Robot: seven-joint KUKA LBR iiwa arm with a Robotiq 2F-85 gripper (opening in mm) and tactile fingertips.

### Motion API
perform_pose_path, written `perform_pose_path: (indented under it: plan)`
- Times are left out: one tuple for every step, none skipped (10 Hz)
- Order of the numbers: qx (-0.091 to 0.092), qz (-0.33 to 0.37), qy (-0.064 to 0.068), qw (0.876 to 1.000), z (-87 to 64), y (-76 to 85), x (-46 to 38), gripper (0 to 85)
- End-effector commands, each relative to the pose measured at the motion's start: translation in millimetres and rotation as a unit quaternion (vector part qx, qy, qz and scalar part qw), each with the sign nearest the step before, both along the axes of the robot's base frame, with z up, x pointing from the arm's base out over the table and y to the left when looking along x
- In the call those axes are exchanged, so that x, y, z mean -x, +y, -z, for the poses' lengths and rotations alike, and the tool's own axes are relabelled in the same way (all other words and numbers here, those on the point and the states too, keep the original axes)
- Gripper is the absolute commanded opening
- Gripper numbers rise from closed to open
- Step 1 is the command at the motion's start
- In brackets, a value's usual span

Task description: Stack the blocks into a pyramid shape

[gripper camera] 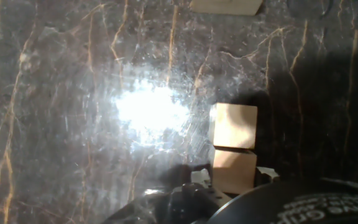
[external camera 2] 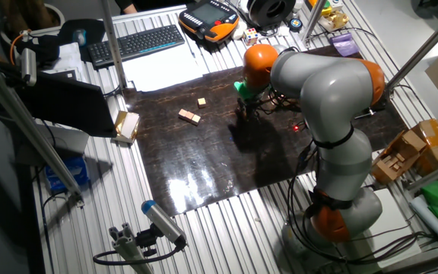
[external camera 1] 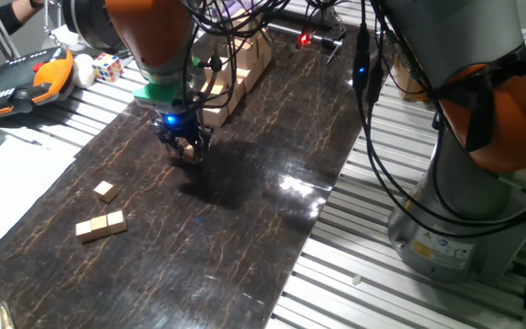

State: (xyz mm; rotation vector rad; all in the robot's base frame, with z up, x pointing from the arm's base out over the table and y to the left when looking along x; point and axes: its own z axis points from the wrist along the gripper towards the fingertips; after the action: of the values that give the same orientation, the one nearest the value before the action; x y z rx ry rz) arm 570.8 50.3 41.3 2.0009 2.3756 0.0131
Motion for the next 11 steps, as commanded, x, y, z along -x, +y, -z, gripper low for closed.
perform_pose_path:
  plan:
    - [-0.001,0.000,0.002,1.000,-0.5,0.3,0.3,44.0]
    - [-0.002,0.001,0.002,1.000,-0.7,0.9,-0.1,45.3]
    - [-0.002,0.001,0.002,1.000,-1.0,1.0,-0.5,48.7]
    - [-0.004,-0.001,0.003,1.000,-1.6,0.8,-0.5,52.0]
    - [-0.011,-0.006,0.005,1.000,-4.1,2.2,0.1,55.0]
    - [-0.021,-0.013,0.010,1.000,-9.7,5.8,0.7,57.7]
    - [-0.031,-0.022,0.014,0.999,-17.6,10.8,-0.6,61.7]
    - [-0.037,-0.029,0.019,0.999,-26.9,19.0,-4.3,63.7]
    - [-0.041,-0.036,0.021,0.998,-37.2,30.3,-9.4,65.3]
    - [-0.046,-0.038,0.024,0.998,-47.9,46.2,-17.2,66.7]
    - [-0.049,-0.036,0.027,0.998,-55.6,63.0,-24.0,68.3]
